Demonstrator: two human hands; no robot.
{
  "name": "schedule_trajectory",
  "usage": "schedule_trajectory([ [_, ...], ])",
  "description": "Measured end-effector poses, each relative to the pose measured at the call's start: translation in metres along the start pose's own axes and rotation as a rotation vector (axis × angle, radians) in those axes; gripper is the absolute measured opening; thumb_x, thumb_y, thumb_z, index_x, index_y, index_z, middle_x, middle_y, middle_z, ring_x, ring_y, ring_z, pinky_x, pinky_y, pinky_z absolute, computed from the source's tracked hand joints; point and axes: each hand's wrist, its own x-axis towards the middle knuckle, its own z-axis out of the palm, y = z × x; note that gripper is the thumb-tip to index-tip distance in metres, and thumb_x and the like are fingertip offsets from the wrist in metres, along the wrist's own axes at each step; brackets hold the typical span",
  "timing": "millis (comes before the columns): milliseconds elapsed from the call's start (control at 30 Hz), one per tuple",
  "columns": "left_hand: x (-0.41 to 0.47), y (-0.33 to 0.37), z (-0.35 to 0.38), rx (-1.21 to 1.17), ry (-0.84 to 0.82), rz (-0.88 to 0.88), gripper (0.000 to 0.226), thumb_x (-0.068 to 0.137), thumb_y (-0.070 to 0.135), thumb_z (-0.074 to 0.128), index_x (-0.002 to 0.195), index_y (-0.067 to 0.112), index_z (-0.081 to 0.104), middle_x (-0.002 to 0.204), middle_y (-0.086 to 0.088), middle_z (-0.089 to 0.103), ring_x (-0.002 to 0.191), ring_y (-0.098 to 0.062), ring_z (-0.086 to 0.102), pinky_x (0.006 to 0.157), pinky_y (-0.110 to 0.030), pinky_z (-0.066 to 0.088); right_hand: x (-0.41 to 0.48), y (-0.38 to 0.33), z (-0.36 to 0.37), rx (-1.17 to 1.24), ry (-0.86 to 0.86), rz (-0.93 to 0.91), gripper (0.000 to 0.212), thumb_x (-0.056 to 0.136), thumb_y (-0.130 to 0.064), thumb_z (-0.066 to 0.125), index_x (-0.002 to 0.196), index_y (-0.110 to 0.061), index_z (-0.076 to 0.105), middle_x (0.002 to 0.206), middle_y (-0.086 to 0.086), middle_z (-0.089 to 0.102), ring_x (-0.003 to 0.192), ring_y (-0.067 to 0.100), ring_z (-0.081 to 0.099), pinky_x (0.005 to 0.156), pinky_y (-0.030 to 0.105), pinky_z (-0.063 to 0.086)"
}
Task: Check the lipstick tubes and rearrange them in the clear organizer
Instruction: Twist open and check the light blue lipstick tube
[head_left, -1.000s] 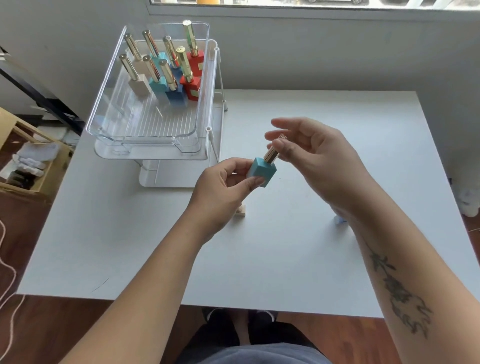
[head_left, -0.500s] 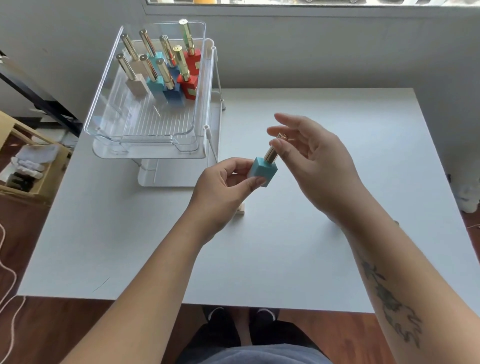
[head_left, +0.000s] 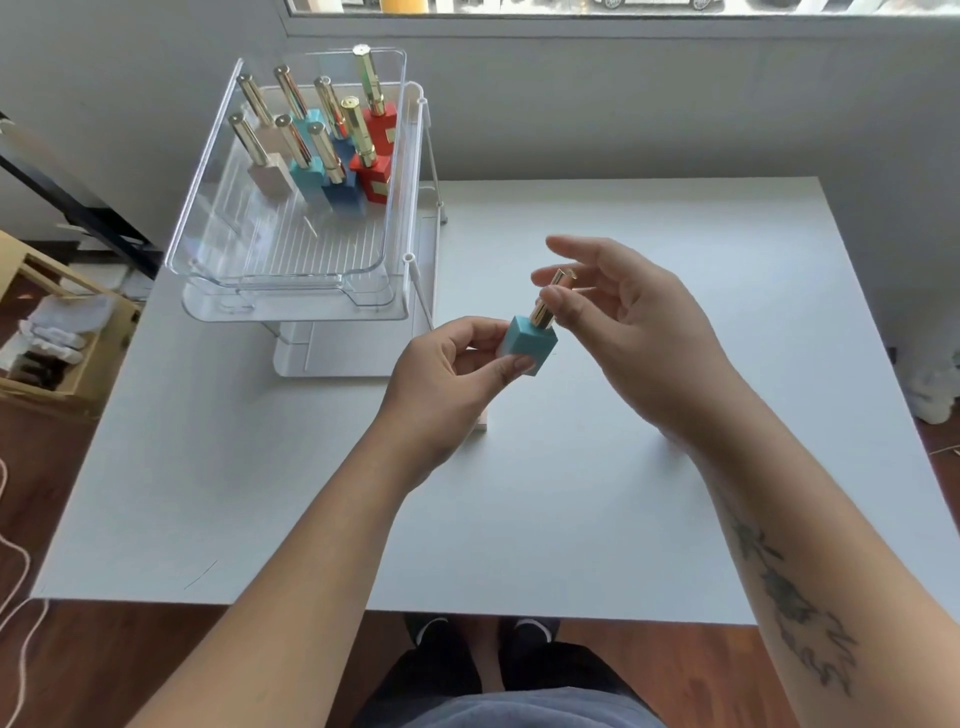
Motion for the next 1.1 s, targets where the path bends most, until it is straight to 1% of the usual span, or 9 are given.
schedule_trajectory([
  [133, -0.001, 0.0011, -0.0014, 0.001, -0.004, -0.002, 0.022, 0.083, 0.013, 0.076, 0.102, 0.021, 0.071, 0.095, 0.006, 0.077, 0.095, -0.008, 0.071, 0.075, -0.012, 0.05, -0.0022, 0.0025, 0.0014, 0.018, -0.022, 0.0, 0.027, 0.095, -0.014, 0.059, 0.121, -0.018, 0.061, 0.105, -0.004, 0.071, 0.096, 0.003, 0.067, 0.088, 0.022, 0.052],
  [267, -0.002, 0.0012, -0.0013, 0.001, -0.011, -0.001, 0.021, 0.083, 0.012, 0.075, 0.101, 0.022, 0.071, 0.093, 0.006, 0.077, 0.093, -0.009, 0.072, 0.073, -0.011, 0.049, -0.0011, 0.0031, 0.0051, 0.006, 0.079, 0.021, 0.014, 0.086, -0.023, 0.071, 0.099, -0.019, 0.065, 0.09, -0.001, 0.071, 0.086, 0.014, 0.068, 0.082, 0.034, 0.056],
  [400, -0.0012, 0.0011, -0.0016, 0.003, 0.003, 0.0, 0.021, 0.082, 0.014, 0.076, 0.101, 0.023, 0.071, 0.096, 0.007, 0.077, 0.094, -0.009, 0.071, 0.075, -0.013, 0.05, -0.0001, 0.0053, 0.0042, 0.015, 0.07, 0.053, 0.032, 0.087, -0.034, 0.069, 0.117, -0.025, 0.061, 0.103, -0.006, 0.07, 0.094, 0.005, 0.067, 0.087, 0.031, 0.055],
  [500, -0.0009, 0.0012, -0.0021, 0.002, 0.01, -0.006, 0.021, 0.082, 0.014, 0.076, 0.101, 0.023, 0.071, 0.095, 0.007, 0.077, 0.094, -0.009, 0.072, 0.076, -0.013, 0.051, -0.0013, 0.0072, 0.0029, 0.073, 0.001, 0.039, 0.035, 0.093, -0.021, 0.062, 0.128, -0.022, 0.057, 0.109, -0.006, 0.071, 0.099, 0.003, 0.066, 0.092, 0.027, 0.053],
  [600, -0.0013, 0.0018, -0.0007, -0.006, 0.005, -0.001, 0.021, 0.082, 0.013, 0.076, 0.1, 0.023, 0.071, 0.095, 0.007, 0.077, 0.093, -0.009, 0.072, 0.074, -0.012, 0.05, -0.0015, 0.0075, 0.0031, 0.109, 0.04, 0.017, 0.029, 0.092, -0.016, 0.064, 0.121, -0.019, 0.063, 0.102, -0.004, 0.073, 0.096, 0.006, 0.068, 0.091, 0.029, 0.054],
  [733, -0.0012, 0.003, 0.002, -0.002, -0.012, 0.011, 0.022, 0.083, 0.011, 0.075, 0.101, 0.021, 0.071, 0.094, 0.007, 0.077, 0.093, -0.008, 0.072, 0.071, -0.011, 0.05, 0.0004, 0.007, 0.0031, 0.085, 0.146, 0.03, 0.017, 0.081, -0.029, 0.076, 0.095, -0.024, 0.069, 0.085, -0.01, 0.072, 0.08, 0.007, 0.069, 0.079, 0.028, 0.057],
  [833, 0.0004, 0.0034, 0.0023, -0.012, -0.004, 0.016, 0.022, 0.082, 0.012, 0.076, 0.102, 0.021, 0.071, 0.095, 0.008, 0.077, 0.093, -0.007, 0.072, 0.073, -0.011, 0.05, 0.0005, 0.0073, 0.0006, 0.061, 0.149, 0.037, 0.033, 0.079, -0.038, 0.076, 0.109, -0.03, 0.065, 0.094, -0.013, 0.07, 0.086, 0.002, 0.067, 0.077, 0.022, 0.055],
  [933, 0.0019, 0.0035, 0.0023, -0.011, -0.006, 0.012, 0.022, 0.082, 0.013, 0.076, 0.102, 0.021, 0.071, 0.095, 0.008, 0.077, 0.093, -0.007, 0.072, 0.074, -0.011, 0.05, 0.001, 0.0077, -0.0024, 0.124, 0.067, 0.031, 0.037, 0.088, -0.025, 0.069, 0.124, -0.025, 0.06, 0.109, -0.009, 0.07, 0.099, 0.001, 0.067, 0.085, 0.018, 0.053],
  [1100, 0.0031, 0.0033, 0.0029, -0.006, -0.013, 0.013, 0.021, 0.083, 0.012, 0.075, 0.101, 0.021, 0.071, 0.093, 0.006, 0.077, 0.093, -0.008, 0.072, 0.072, -0.011, 0.049, 0.0036, 0.0073, -0.0028, 0.129, 0.074, 0.054, 0.02, 0.088, -0.017, 0.068, 0.108, -0.018, 0.069, 0.092, -0.005, 0.074, 0.09, 0.007, 0.07, 0.089, 0.031, 0.056],
])
